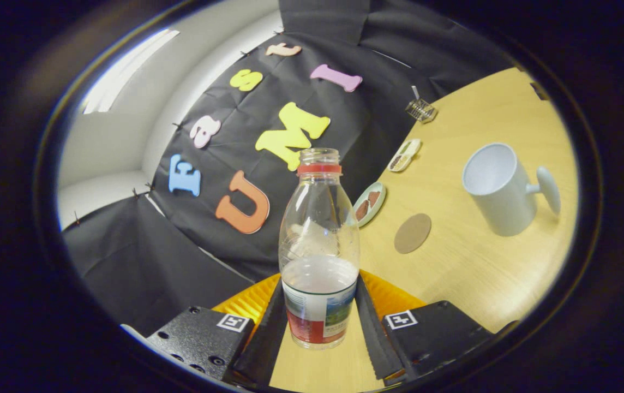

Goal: Take the bottle from table, then pour the juice into the cup, finally place the bottle on the coaster

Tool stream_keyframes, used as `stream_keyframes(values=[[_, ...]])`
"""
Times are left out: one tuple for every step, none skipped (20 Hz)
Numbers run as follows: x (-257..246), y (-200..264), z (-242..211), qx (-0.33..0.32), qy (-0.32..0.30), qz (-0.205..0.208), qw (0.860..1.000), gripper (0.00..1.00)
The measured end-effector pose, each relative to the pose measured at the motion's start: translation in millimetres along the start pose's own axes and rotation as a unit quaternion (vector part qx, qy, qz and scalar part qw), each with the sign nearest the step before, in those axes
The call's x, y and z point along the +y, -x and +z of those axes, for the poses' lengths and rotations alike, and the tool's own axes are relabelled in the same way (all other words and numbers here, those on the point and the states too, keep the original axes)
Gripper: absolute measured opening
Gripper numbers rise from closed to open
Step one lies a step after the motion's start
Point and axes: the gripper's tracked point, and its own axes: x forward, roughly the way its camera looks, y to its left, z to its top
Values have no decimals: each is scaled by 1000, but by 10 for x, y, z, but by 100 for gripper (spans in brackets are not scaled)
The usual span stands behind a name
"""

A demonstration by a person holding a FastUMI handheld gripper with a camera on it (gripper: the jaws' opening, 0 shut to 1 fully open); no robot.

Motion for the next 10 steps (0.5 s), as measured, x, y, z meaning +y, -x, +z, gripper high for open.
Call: stream_keyframes(values=[[-19,10,-1,-1,-21,0,1000,75],[-20,22,5,-2,-42,-1,999,75],[-6,35,-4,-3,-60,2,998,75],[1,45,9,-3,-74,4,997,75],[12,41,12,-4,-85,5,996,75],[21,32,17,-4,-97,6,995,75],[40,36,24,-4,-109,8,994,75],[49,29,33,-6,-122,10,992,75],[54,28,48,-8,-135,13,991,75],[41,30,68,-10,-147,14,989,75]])
